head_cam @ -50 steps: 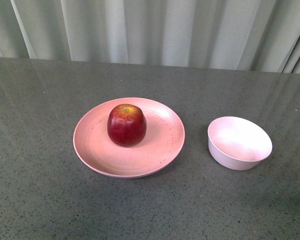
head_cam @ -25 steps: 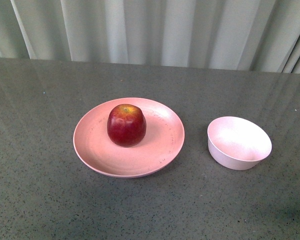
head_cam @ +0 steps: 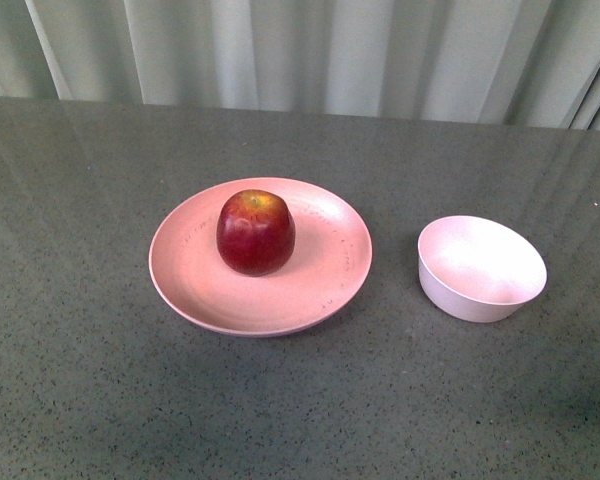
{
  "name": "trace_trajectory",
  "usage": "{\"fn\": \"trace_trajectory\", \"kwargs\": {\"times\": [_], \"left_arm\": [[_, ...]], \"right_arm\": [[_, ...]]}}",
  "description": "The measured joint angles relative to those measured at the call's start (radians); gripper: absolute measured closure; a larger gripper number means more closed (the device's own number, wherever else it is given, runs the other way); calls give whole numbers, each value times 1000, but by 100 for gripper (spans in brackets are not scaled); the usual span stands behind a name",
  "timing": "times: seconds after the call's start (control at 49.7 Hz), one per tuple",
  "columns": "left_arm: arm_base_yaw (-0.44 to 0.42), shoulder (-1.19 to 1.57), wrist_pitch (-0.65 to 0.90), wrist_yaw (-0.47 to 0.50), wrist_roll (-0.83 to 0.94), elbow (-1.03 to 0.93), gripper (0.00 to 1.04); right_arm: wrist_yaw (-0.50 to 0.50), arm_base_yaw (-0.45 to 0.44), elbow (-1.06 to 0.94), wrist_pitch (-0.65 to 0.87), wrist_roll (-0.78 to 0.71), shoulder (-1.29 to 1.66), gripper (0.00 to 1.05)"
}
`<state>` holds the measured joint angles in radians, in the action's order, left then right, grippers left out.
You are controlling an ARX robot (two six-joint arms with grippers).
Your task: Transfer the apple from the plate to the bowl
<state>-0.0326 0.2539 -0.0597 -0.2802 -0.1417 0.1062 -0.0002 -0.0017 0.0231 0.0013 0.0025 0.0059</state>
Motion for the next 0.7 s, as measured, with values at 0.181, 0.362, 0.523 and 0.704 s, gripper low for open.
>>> {"fn": "trace_trajectory", "kwargs": {"times": [0.181,0.362,0.523,0.704], "left_arm": [[141,526,426,52,-87,111,9],[255,1171,725,76,-105,342,9],[315,1460,727,95,-90,515,9],[321,1618,713,107,-58,662,9]], "right_arm": [[0,0,0,0,0,0,30],[0,0,0,0,0,0,9],[0,0,0,0,0,0,9],[0,0,0,0,0,0,9]]}}
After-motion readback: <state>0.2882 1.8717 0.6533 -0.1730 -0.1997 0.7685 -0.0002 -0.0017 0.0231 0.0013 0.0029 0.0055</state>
